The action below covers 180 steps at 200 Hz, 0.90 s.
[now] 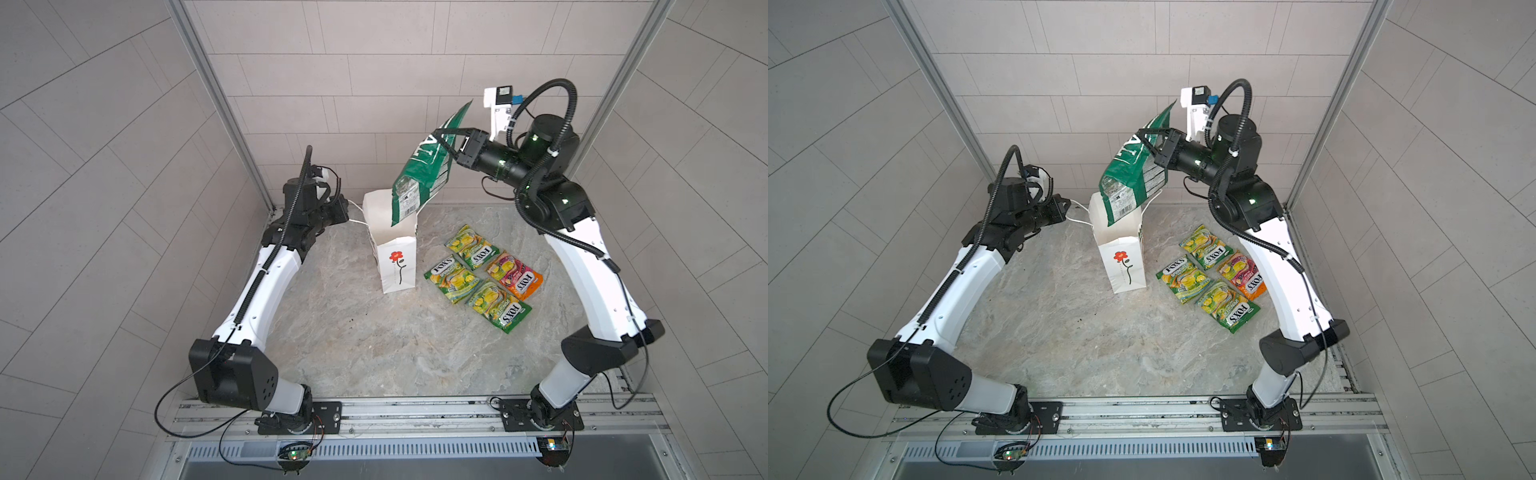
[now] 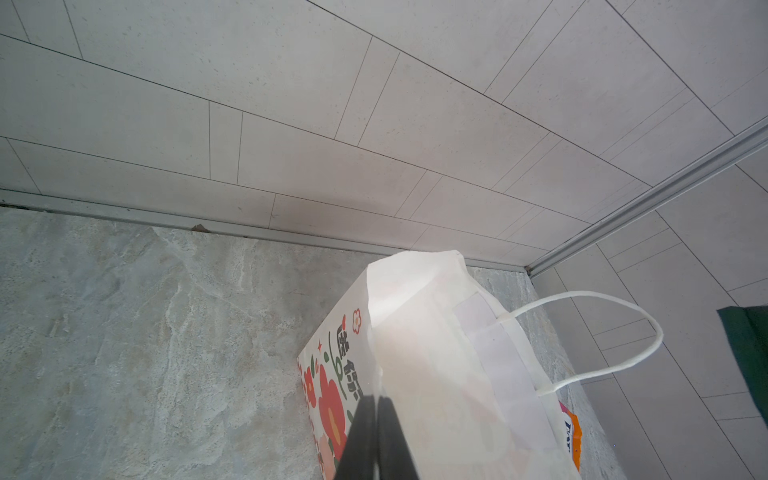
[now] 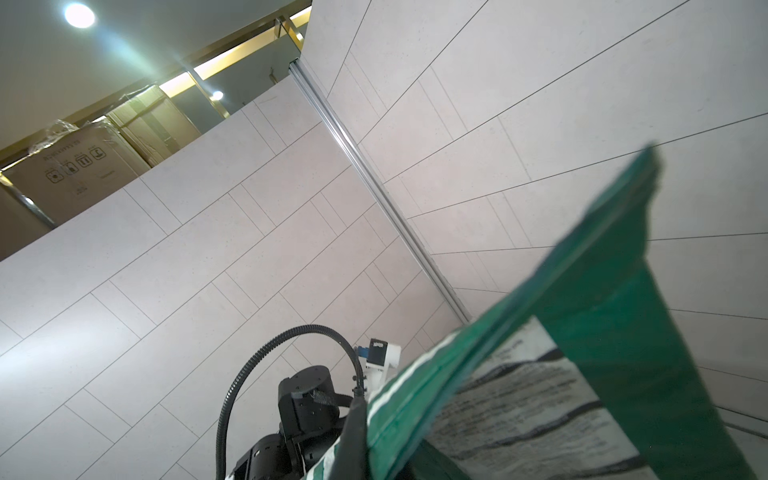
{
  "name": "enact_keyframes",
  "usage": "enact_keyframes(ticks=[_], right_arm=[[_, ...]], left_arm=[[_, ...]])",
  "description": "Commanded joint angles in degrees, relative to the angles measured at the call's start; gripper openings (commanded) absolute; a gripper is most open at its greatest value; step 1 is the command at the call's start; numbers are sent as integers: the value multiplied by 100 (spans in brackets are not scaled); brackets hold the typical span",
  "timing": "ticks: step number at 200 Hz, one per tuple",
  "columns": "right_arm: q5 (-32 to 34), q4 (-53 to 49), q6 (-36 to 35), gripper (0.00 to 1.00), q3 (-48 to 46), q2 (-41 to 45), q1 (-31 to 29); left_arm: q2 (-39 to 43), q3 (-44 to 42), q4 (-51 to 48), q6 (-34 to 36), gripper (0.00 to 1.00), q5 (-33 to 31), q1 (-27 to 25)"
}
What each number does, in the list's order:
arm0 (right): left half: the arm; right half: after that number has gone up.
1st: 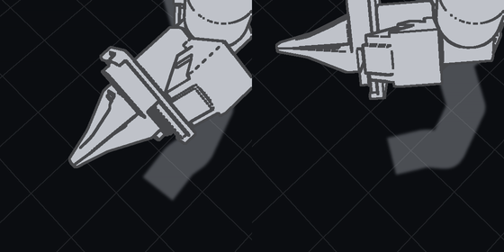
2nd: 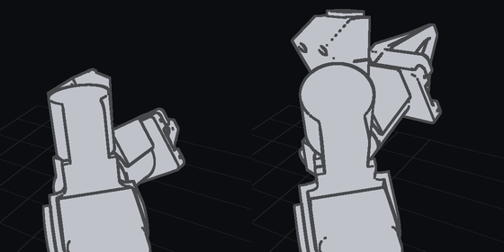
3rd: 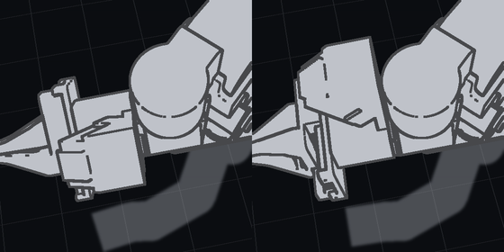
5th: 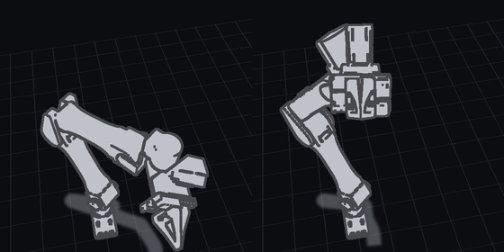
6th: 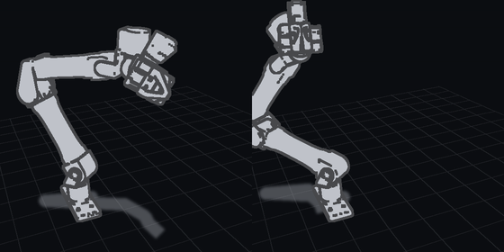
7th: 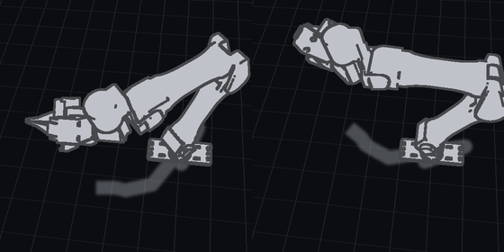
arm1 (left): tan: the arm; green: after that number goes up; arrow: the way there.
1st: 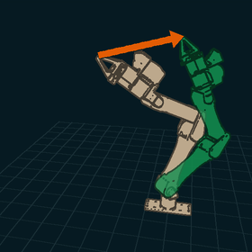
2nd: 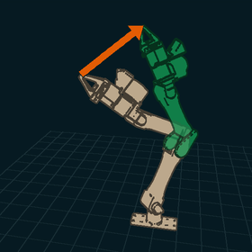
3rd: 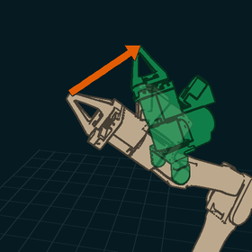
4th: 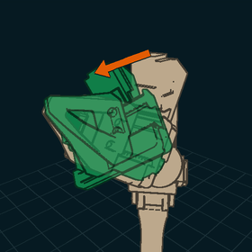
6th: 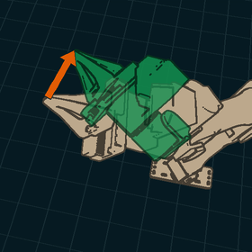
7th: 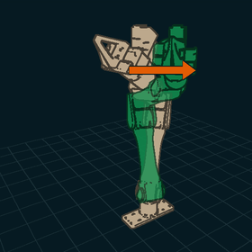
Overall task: Take the snacks out of the paper bag
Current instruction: 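Pull the crisps bag up out of the paper bag with the right gripper, then carry the crisps bag down beside the Fox's packets with the right gripper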
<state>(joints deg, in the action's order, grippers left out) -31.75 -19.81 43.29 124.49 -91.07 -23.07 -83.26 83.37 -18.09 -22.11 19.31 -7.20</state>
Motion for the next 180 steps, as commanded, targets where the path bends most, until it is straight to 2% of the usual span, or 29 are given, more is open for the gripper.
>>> enact_keyframes(ticks=[1, 31, 70, 136, 157, 180], right_arm=[[459, -44, -580, 0, -553, 937, 143], [802, -410, -786, 0, -1628, 1892, 534], [878, -1017, -973, 0, -2831, 2830, 944], [872, -1741, -1206, 0, -4584, 3884, 986], [639, -1828, -1179, 0, -5003, 4013, 986], [95, -1594, -967, 0, -5553, 4047, 989]], left_arm=[[58, 50, 209, -5, 0, 114, 77], [66, 30, 227, -22, 0, 126, 113], [64, 22, 238, -47, 0, 151, 120], [-1, 30, 253, -76, 0, 196, 122], [-32, 30, 246, -101, 0, 213, 127], [-54, 21, 251, -116, 0, 232, 124]])
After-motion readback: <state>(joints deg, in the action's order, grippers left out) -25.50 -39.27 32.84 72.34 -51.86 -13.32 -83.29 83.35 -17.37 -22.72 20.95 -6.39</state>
